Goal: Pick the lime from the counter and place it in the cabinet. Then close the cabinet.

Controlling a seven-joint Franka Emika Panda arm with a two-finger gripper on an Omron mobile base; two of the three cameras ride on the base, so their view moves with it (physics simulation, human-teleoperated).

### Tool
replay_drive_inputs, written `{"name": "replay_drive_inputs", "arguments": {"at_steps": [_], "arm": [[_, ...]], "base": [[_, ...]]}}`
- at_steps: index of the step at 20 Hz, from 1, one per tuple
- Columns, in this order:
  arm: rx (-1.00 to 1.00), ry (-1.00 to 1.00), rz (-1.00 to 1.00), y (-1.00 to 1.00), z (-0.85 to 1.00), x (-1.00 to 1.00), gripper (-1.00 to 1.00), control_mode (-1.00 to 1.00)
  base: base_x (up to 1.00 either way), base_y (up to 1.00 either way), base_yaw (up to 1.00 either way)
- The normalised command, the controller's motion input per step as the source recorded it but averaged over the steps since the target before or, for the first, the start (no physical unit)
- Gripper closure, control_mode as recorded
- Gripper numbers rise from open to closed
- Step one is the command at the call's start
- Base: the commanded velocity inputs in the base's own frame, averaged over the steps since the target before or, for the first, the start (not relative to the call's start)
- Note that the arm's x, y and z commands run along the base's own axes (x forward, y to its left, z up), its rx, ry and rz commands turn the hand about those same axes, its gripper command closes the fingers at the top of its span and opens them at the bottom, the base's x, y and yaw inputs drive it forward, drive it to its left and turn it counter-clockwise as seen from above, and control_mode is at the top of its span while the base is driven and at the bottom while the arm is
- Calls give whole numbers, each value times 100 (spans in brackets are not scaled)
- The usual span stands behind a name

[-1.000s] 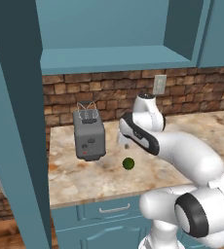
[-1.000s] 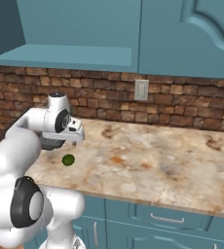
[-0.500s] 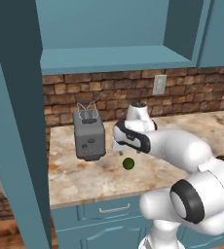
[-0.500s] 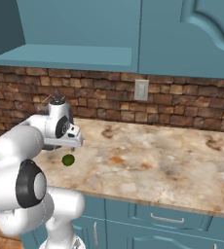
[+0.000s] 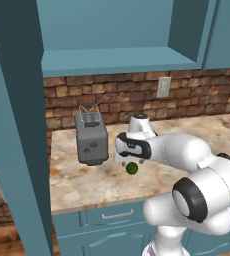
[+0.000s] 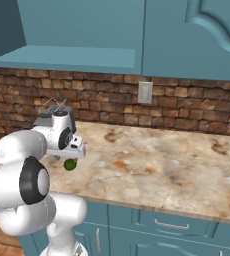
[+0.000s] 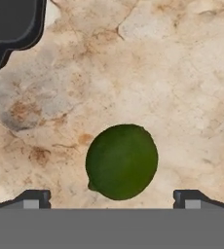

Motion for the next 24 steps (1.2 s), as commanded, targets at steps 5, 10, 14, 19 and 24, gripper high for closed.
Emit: {"name": "replay_drive_inputs", "arguments": {"at_steps": [5, 10, 14, 19, 24], "arm": [[0, 0, 0, 0, -30, 0, -100, -100], [0, 0, 0, 0, -33, 1, -100, -100], [0, 0, 0, 0, -33, 6, -100, -100], [0, -2, 0, 0, -31, 11, -100, -100], [0, -4, 0, 0, -33, 6, 100, -100]], "base": [[0, 0, 0], [0, 0, 0], [0, 0, 0], [0, 0, 0], [0, 0, 0]]}}
